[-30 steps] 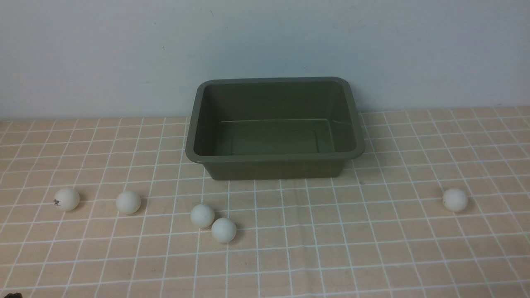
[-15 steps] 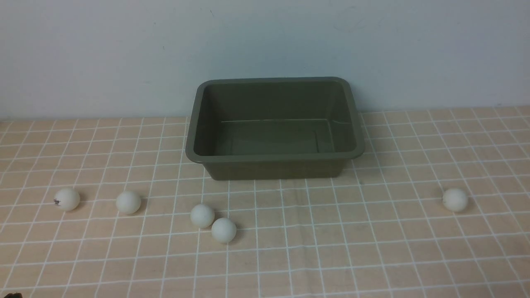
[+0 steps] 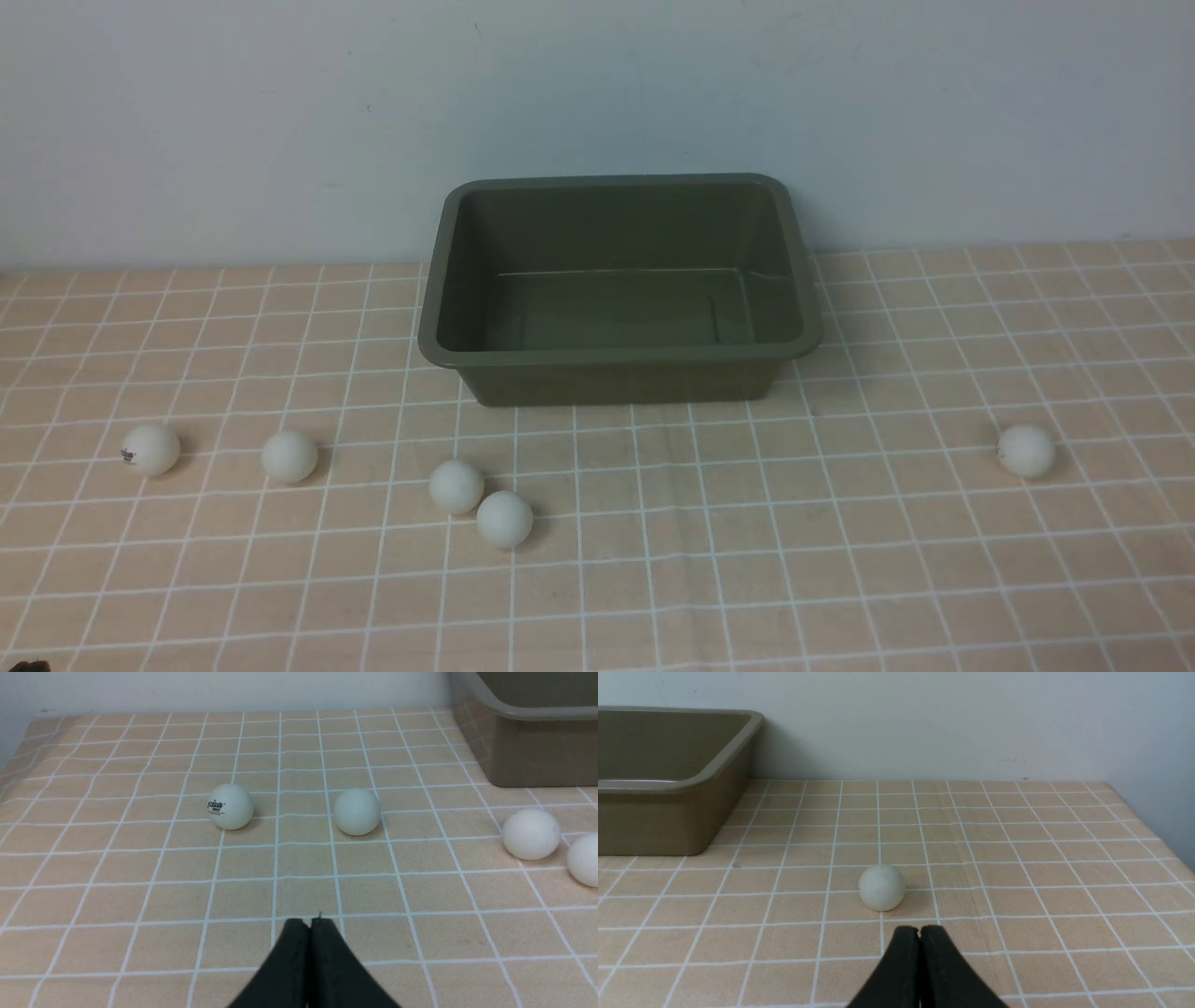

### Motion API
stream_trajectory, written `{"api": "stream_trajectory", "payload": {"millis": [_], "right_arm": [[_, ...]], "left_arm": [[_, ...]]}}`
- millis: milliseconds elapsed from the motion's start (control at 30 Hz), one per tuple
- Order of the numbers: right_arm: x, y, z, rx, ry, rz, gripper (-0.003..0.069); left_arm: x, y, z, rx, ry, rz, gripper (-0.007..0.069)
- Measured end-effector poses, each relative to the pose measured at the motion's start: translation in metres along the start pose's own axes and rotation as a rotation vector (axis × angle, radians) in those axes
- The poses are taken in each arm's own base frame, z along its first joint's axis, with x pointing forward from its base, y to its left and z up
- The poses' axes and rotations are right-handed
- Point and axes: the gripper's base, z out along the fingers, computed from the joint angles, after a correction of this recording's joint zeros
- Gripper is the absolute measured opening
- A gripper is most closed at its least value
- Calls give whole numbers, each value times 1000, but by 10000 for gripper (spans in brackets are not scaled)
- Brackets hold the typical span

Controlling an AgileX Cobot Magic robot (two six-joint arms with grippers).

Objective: Put the table tennis balls into the box on the light coffee tablecloth.
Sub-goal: 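Reach for and grasp a ping pong ball on the table beside the basket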

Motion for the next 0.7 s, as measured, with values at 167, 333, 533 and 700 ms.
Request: {"api": "stream_trajectory", "payload": {"millis": [167,333,533,700], "right_arm": [[0,0,0,0,0,0,-19],[0,0,0,0,0,0,-19],[0,0,0,0,0,0,-19],[0,0,0,0,0,0,-19]], "left_arm": [[0,-3,0,29,1,-117,-69],[-2,-11,-1,124,7,-453,-69],[-6,-18,-2,209,0,-667,-69],[-12,-15,-2,200,-69,-651,-69]]}}
